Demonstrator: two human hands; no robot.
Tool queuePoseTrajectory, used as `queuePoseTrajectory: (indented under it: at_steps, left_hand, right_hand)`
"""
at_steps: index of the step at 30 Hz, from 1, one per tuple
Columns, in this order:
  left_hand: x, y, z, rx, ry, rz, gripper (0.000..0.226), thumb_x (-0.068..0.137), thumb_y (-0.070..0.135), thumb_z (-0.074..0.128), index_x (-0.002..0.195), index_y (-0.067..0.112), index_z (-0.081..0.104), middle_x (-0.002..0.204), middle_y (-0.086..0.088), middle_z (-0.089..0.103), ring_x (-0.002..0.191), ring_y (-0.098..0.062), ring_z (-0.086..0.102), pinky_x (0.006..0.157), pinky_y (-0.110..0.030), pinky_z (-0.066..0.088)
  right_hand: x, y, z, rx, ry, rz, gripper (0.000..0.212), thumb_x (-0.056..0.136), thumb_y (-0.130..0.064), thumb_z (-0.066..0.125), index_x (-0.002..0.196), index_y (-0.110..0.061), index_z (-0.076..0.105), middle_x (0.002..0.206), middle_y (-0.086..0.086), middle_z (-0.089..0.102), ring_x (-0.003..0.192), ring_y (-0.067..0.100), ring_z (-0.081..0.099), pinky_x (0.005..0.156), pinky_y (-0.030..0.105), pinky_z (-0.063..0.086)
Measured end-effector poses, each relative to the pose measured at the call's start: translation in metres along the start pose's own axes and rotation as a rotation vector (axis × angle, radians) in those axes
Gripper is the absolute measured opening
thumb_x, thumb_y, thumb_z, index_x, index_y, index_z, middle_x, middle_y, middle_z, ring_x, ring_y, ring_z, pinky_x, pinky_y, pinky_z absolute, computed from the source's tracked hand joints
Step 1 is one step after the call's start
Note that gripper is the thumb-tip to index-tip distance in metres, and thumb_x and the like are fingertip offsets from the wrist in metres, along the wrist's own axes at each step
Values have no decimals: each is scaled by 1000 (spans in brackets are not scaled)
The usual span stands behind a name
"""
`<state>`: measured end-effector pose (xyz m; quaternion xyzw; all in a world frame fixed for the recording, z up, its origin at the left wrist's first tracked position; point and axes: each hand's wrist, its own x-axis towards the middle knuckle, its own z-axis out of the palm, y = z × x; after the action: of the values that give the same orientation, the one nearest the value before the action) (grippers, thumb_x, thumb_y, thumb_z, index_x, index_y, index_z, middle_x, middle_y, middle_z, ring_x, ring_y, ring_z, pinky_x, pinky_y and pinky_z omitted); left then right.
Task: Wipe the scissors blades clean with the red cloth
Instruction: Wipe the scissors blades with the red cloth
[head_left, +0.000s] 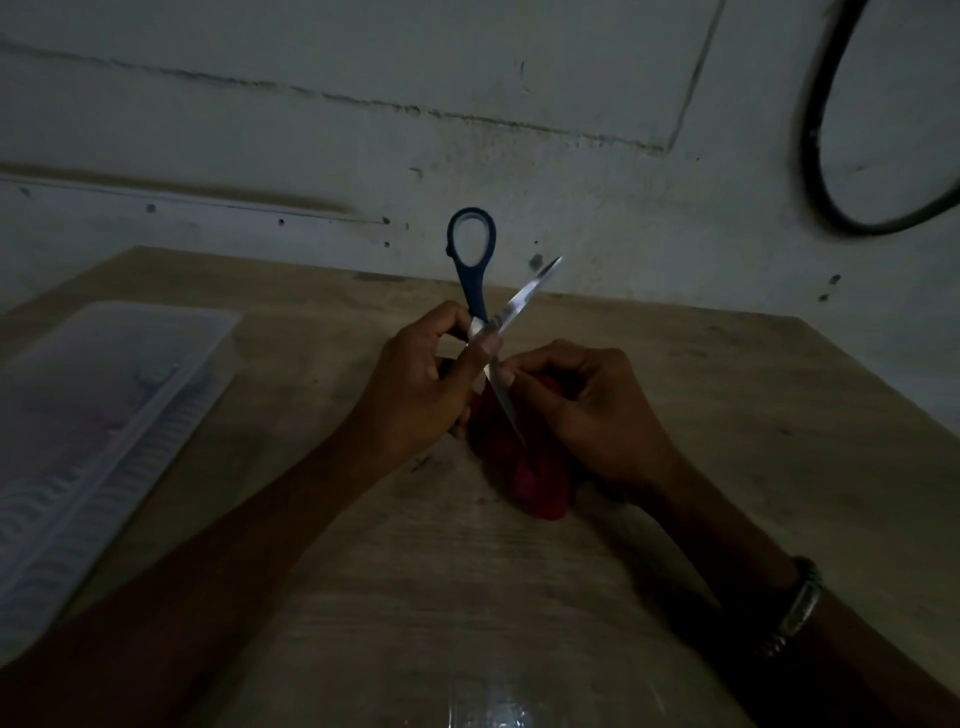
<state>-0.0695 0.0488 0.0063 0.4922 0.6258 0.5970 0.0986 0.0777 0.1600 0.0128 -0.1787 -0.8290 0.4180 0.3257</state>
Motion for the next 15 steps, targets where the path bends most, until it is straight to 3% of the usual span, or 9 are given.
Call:
queuePoseTrajectory:
  at_steps: [3,11,13,15]
  left_hand:
    - [4,-6,-3,5,76,-7,17,102,27,59,98,10,59,59,15,64,38,-8,54,40,-29,48]
    - [11,-12,-6,-45,213,-95,20,102,33,58,94,15,59,59,7,62,41,-14,53,42,-33,51]
    - [15,-13,-17,-91,301,-133,21,104,30,57,89,15,57,55,5,59,41,-12,53,43,-30,50]
    - [18,-12,-27,-121,328,-162,22,104,30,56,90,13,58,50,4,58,42,-11,55,44,-28,50]
  right_hand:
    - [-1,1,-2,-94,-44,-8,9,92,-25,78,97,-20,84,94,-7,77,85,7,75,79,33,62]
    - [4,-9,-36,-100,-397,190,7,91,-17,79,96,-15,84,92,-4,81,86,10,77,76,21,61]
    - [2,-8,-47,-67,-392,208,7,90,-14,80,94,-12,85,92,0,82,89,17,78,81,26,62]
    - [5,-4,-52,-7,-261,248,7,91,-12,78,90,-9,84,90,6,82,89,25,79,86,36,64]
